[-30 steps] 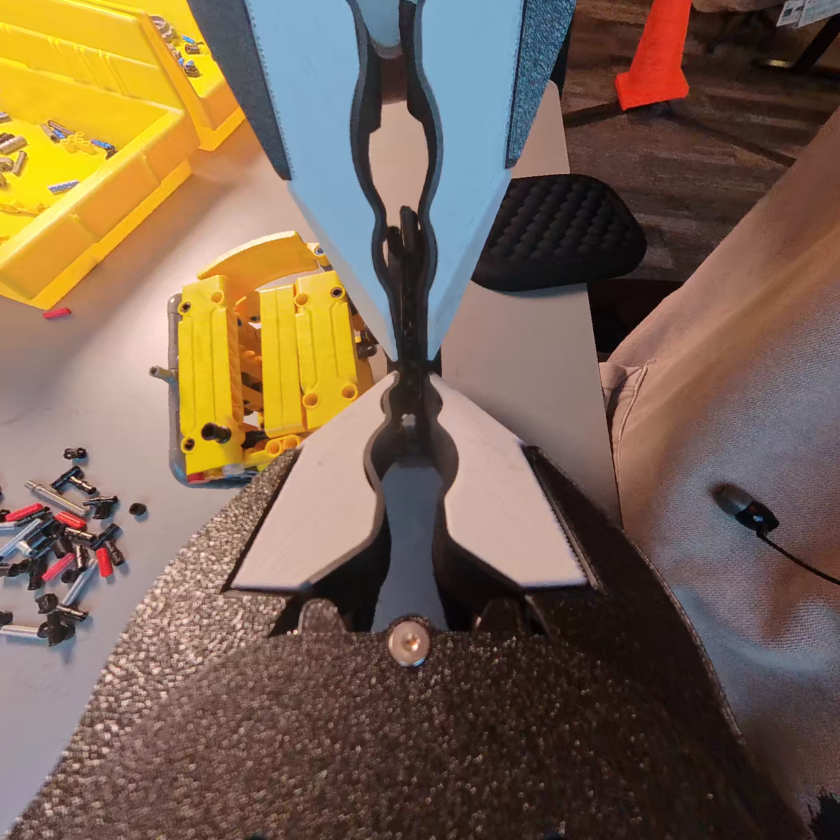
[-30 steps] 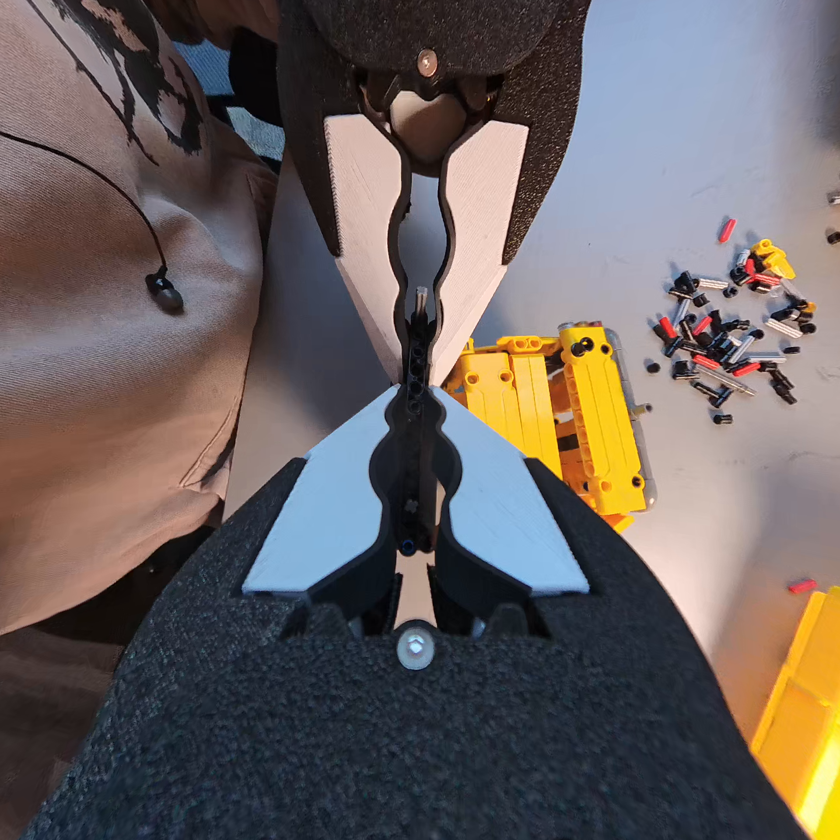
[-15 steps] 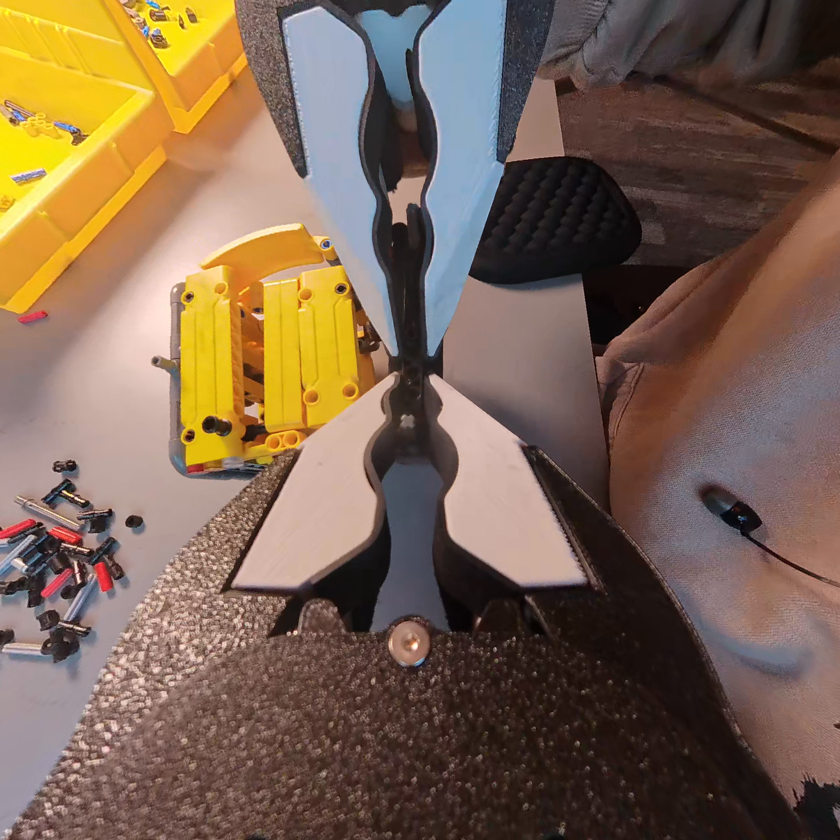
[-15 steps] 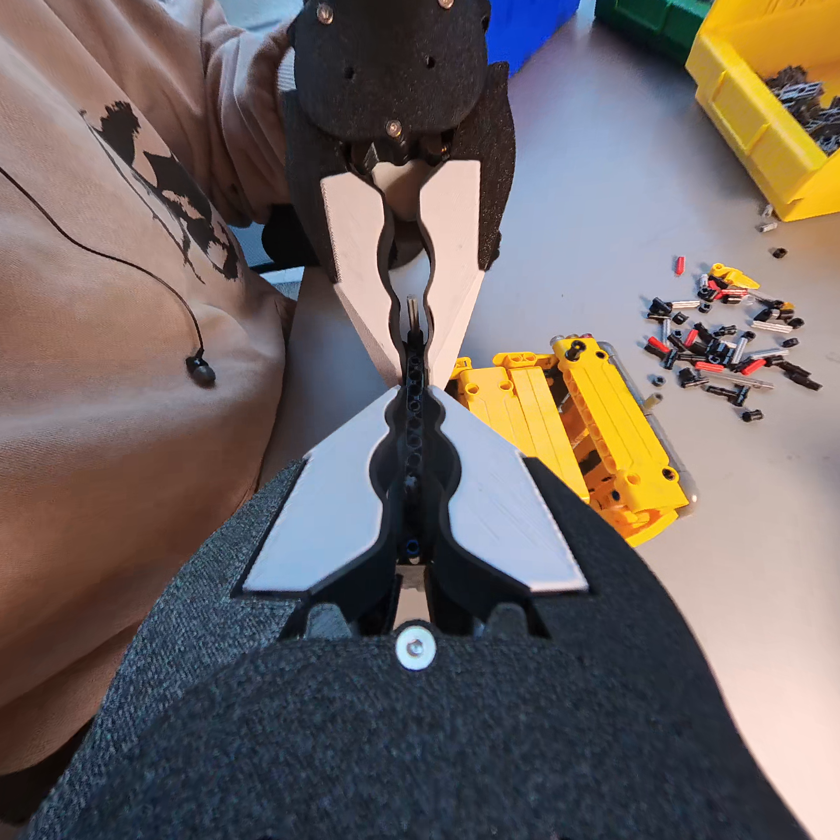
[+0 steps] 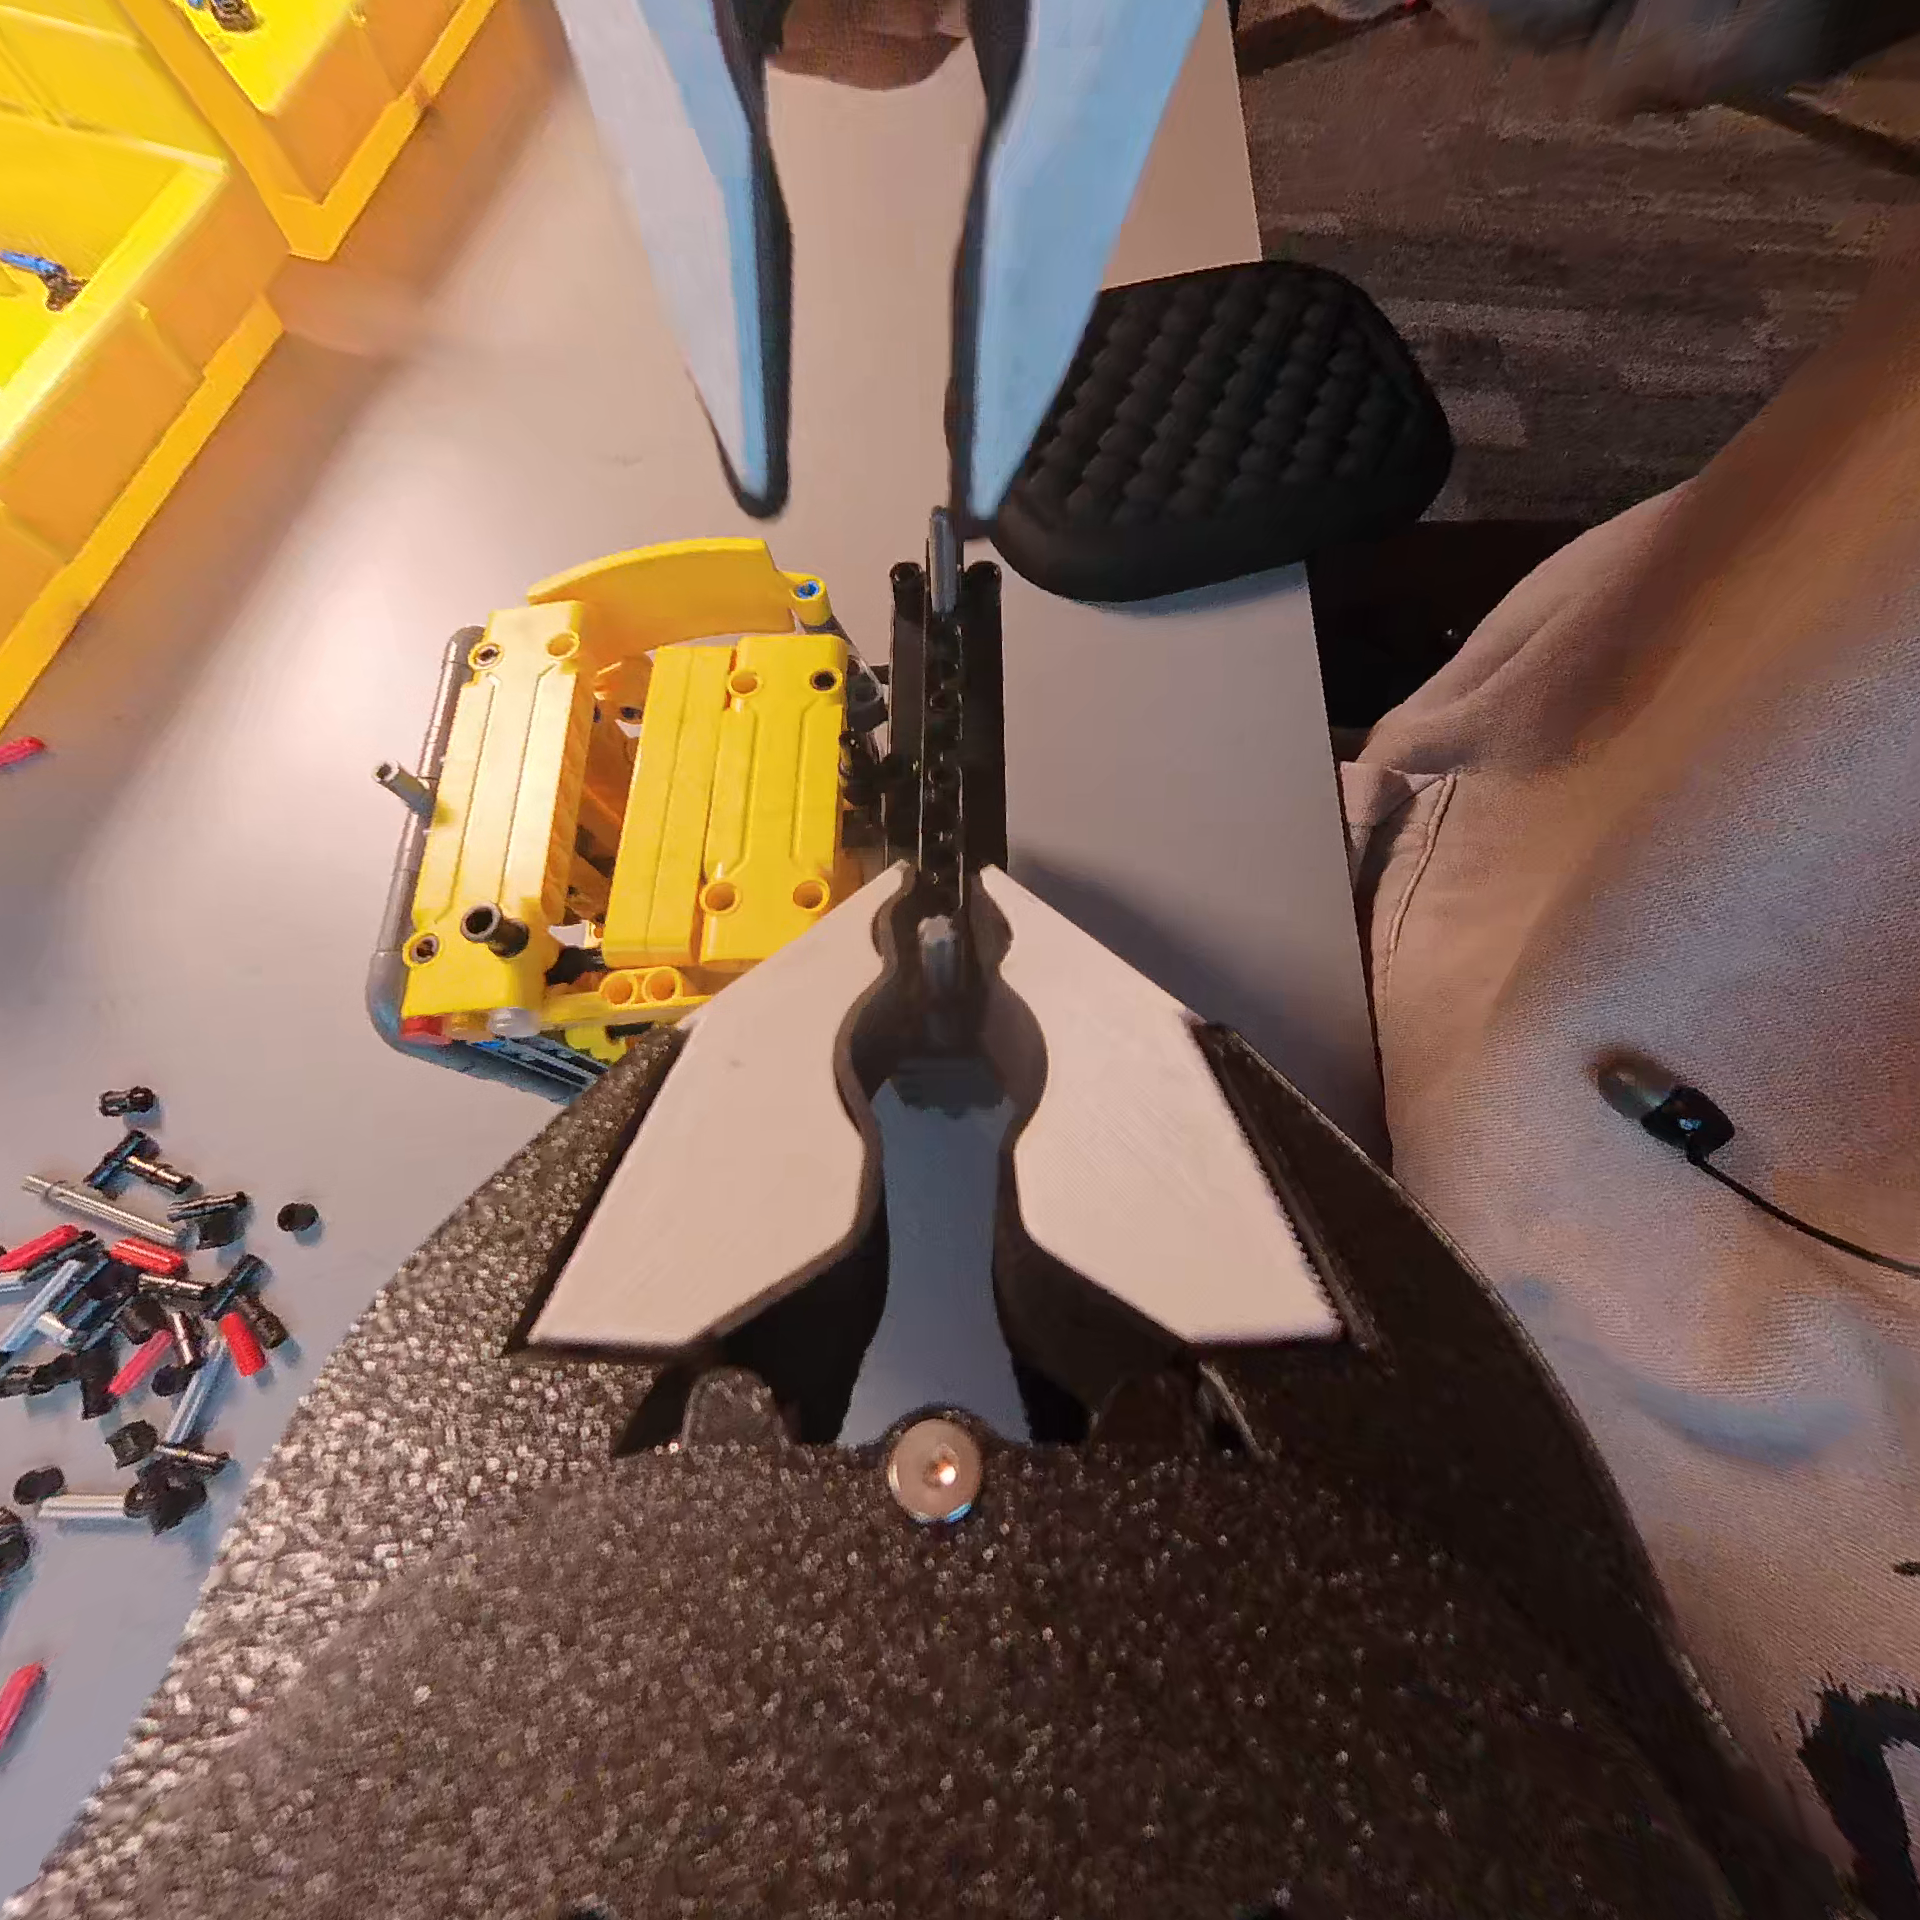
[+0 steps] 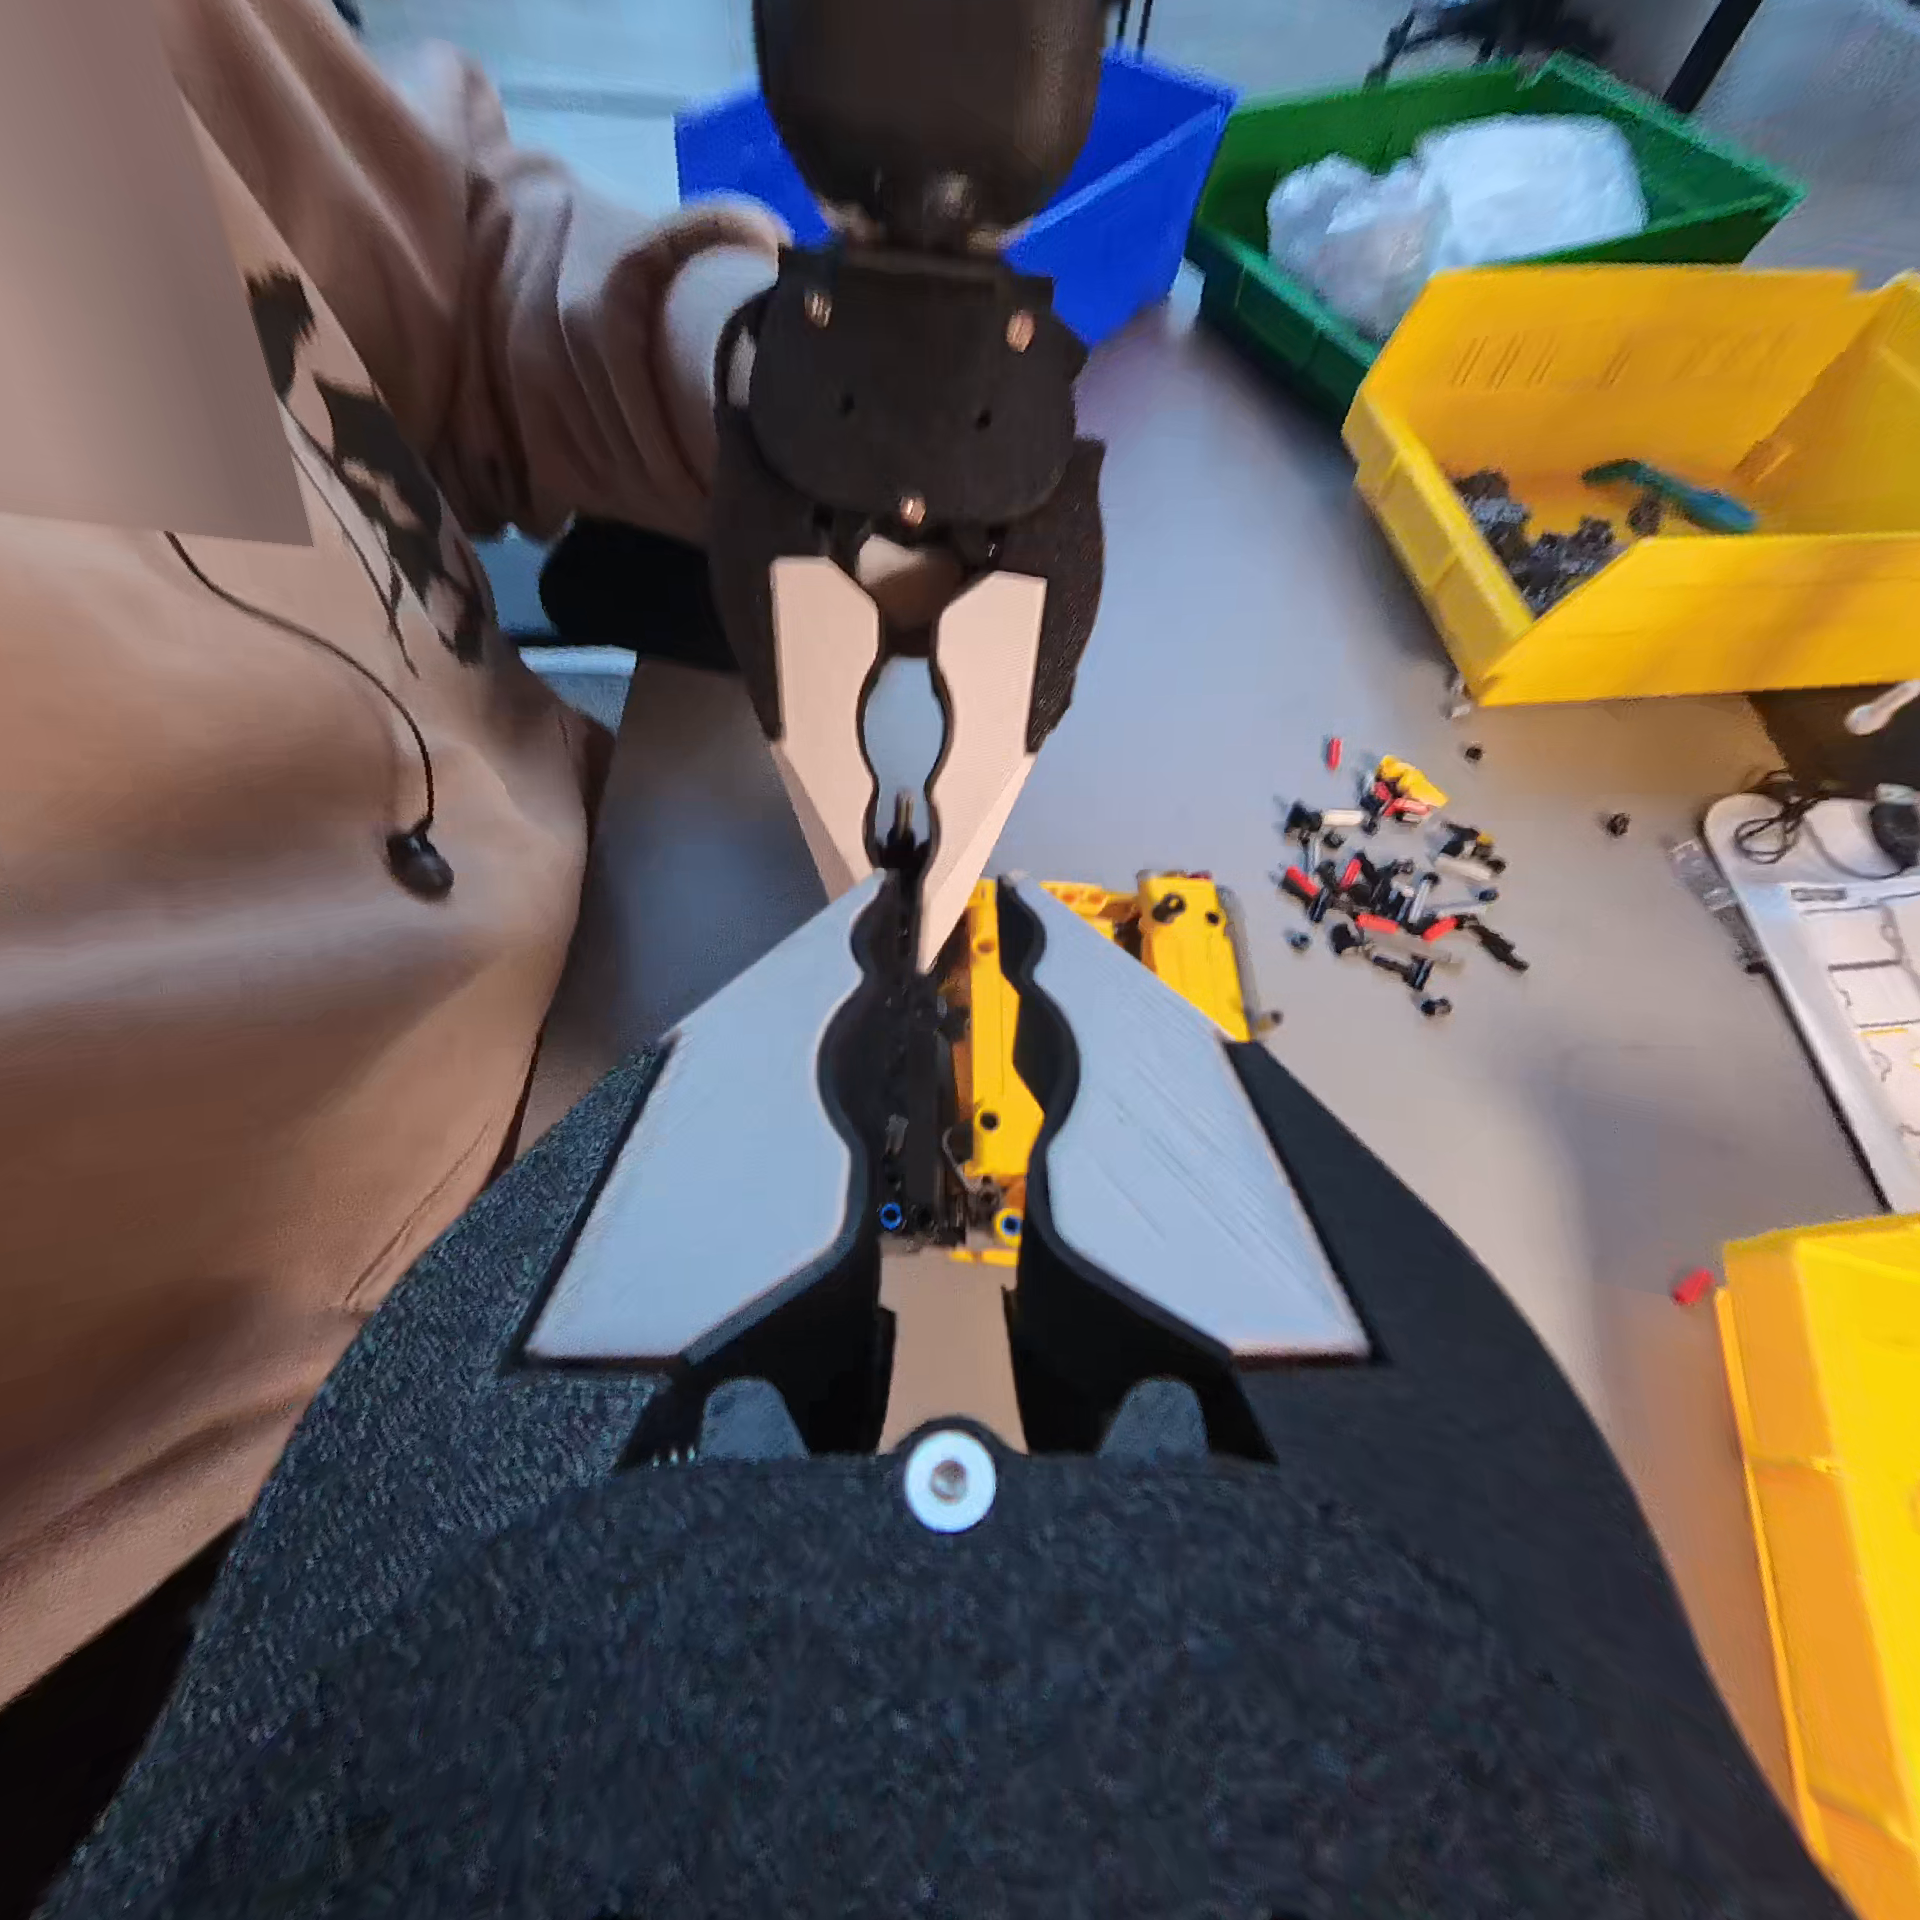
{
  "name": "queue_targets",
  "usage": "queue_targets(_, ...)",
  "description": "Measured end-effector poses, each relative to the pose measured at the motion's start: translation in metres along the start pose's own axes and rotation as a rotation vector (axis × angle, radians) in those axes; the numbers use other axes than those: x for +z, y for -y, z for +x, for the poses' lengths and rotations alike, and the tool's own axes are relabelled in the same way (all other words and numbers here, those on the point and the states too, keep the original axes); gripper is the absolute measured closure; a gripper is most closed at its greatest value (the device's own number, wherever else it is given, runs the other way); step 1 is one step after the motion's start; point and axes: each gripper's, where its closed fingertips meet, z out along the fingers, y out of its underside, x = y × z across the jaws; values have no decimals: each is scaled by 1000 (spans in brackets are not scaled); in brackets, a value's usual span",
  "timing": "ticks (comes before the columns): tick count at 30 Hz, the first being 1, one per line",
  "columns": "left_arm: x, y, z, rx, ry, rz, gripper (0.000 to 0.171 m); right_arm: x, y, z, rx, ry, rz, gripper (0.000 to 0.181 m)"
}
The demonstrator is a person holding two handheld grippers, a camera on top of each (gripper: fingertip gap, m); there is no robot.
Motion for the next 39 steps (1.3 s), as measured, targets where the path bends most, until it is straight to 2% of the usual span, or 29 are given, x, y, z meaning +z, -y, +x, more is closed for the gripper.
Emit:
queue_targets(2,-1,1,3,-3,-11,9,143,4,-12,-6,-9,20,-83,156)
queue_targets(7,-13,6,-2,0,62,139,124,-2,-26,-4,52,45,-122,153)
queue_targets(10,-18,1,-1,-18,67,204,126,-7,-30,-4,-1,35,-184,156)
queue_targets(12,-21,-2,-2,-3,91,230,134,-9,-24,-2,-10,33,-193,162)
queue_targets(17,-21,-6,-2,52,134,237,147,0,-23,-4,-25,72,-286,165)
queue_targets(21,-19,-6,-3,104,160,229,147,16,-34,-15,-44,141,-402,165)
queue_targets(26,-19,-5,-2,87,140,255,147,32,-50,-17,-90,165,-531,167)
queue_targets(30,-18,-4,-2,74,131,281,147,42,-51,-17,-113,176,-553,174)
queue_targets(35,-19,-4,-2,32,115,317,147,48,-49,-17,-117,184,-538,176)
queue_targets(39,-20,-6,-1,-10,112,283,146,49,-44,-16,-83,173,-473,178)
